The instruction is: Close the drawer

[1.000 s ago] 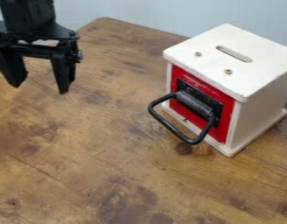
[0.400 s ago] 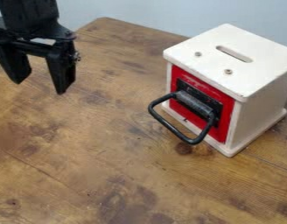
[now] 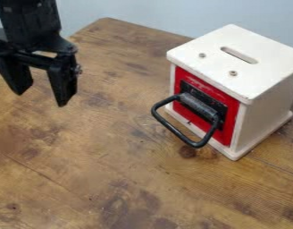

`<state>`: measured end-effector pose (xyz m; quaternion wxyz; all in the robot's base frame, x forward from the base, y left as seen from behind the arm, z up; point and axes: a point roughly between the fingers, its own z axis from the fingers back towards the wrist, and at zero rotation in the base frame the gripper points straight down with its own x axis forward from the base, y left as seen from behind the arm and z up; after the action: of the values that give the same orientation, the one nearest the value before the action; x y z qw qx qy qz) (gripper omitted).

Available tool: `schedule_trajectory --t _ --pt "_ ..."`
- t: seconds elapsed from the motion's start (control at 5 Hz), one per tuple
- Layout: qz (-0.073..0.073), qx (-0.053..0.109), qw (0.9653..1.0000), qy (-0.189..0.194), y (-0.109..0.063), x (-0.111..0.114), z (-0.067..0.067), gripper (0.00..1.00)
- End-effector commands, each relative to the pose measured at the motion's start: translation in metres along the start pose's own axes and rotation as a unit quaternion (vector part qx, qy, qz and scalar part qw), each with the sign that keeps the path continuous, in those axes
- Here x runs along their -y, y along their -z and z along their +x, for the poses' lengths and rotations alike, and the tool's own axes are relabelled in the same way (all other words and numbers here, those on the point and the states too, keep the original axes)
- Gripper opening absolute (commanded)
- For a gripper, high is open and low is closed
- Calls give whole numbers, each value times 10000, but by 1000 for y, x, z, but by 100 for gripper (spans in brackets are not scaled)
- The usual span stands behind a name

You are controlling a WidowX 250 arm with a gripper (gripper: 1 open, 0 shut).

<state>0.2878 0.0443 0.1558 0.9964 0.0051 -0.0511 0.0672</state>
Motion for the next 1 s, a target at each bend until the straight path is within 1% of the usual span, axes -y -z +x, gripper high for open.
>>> schedule_trajectory --t 0.0,0.2,0.4,0.6,0.8 --pt "-33 156 9995 272 0 -5 -2 100" --pt "10 154 9998 -97 -10 -8 -4 100" --pt "50 324 9986 -426 -12 -12 -8 100" --pt "121 226 9966 -779 -16 -14 -12 0" --pt "67 281 9968 -750 -18 -10 -16 100"
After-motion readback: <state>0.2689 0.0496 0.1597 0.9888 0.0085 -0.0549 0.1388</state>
